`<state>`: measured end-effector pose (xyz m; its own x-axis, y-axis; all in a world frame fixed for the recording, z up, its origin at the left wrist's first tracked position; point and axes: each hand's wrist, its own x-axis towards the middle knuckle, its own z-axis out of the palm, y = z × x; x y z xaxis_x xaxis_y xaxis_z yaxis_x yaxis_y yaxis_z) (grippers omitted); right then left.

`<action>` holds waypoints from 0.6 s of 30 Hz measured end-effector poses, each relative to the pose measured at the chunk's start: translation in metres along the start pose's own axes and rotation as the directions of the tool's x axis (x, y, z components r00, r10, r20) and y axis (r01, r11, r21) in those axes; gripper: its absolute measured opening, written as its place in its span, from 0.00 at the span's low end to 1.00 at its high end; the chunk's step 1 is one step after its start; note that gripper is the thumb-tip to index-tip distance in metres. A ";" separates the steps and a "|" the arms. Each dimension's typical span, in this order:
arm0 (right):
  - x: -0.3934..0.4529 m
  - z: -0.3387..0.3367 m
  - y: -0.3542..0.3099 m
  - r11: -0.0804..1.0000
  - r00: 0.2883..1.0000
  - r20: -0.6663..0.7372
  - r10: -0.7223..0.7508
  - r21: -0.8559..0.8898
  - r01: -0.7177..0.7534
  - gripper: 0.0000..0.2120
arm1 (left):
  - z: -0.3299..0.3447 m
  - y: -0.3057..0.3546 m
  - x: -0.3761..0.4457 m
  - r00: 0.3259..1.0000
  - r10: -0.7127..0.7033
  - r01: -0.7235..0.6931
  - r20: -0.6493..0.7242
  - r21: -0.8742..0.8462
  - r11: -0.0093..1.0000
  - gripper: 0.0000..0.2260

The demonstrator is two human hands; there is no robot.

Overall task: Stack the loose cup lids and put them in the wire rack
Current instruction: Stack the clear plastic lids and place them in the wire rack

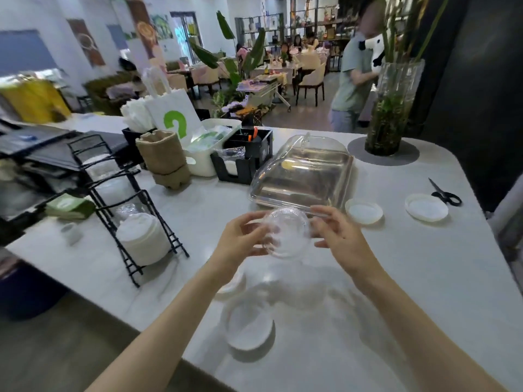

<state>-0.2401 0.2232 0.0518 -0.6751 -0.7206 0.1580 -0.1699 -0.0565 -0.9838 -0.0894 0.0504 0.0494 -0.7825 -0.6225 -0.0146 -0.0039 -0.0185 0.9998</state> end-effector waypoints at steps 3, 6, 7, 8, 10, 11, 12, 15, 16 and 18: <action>0.021 0.027 -0.012 0.994 0.985 0.157 0.070 0.072 -0.082 0.18 | -0.026 0.016 -0.014 0.993 0.095 -0.089 -0.075 0.076 0.993 0.11; 0.040 0.057 -0.029 0.990 0.956 0.287 0.058 0.107 -0.092 0.18 | -0.050 0.041 -0.027 0.976 0.173 -0.148 -0.130 0.181 0.972 0.11; 0.048 0.070 -0.037 0.989 0.945 0.325 0.037 0.123 -0.081 0.17 | -0.060 0.052 -0.031 0.966 0.206 -0.169 -0.154 0.219 0.961 0.11; 0.055 0.081 -0.044 0.987 0.936 0.352 0.019 0.141 -0.073 0.17 | -0.070 0.063 -0.034 0.956 0.240 -0.192 -0.168 0.258 0.947 0.12; 0.070 0.104 -0.062 0.981 0.915 0.403 -0.022 0.183 -0.057 0.17 | -0.091 0.087 -0.040 0.932 0.310 -0.234 -0.190 0.337 0.912 0.13; 0.075 0.114 -0.070 0.980 0.905 0.423 -0.041 0.195 -0.047 0.17 | -0.100 0.098 -0.043 0.922 0.333 -0.247 -0.196 0.364 0.898 0.14; 0.083 0.128 -0.080 0.978 0.894 0.444 -0.064 0.204 -0.032 0.17 | -0.113 0.110 -0.045 0.911 0.357 -0.259 -0.207 0.388 0.885 0.15; 0.101 0.164 -0.104 0.969 0.867 0.482 -0.123 0.248 -0.001 0.18 | -0.149 0.134 -0.047 0.869 0.433 -0.296 -0.238 0.451 0.842 0.14; 0.105 0.175 -0.110 0.966 0.862 0.489 -0.137 0.259 0.006 0.18 | -0.161 0.139 -0.047 0.858 0.449 -0.304 -0.248 0.460 0.834 0.14; 0.116 0.200 -0.121 0.963 0.850 0.503 -0.160 0.267 0.023 0.17 | -0.186 0.142 -0.046 0.840 0.467 -0.309 -0.275 0.463 0.830 0.13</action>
<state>-0.1545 0.0086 0.1720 -0.1856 -0.9505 0.2492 0.0127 -0.2559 -0.9666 0.0613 -0.0690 0.1902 -0.4881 -0.7471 0.4512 -0.0497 0.5399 0.8403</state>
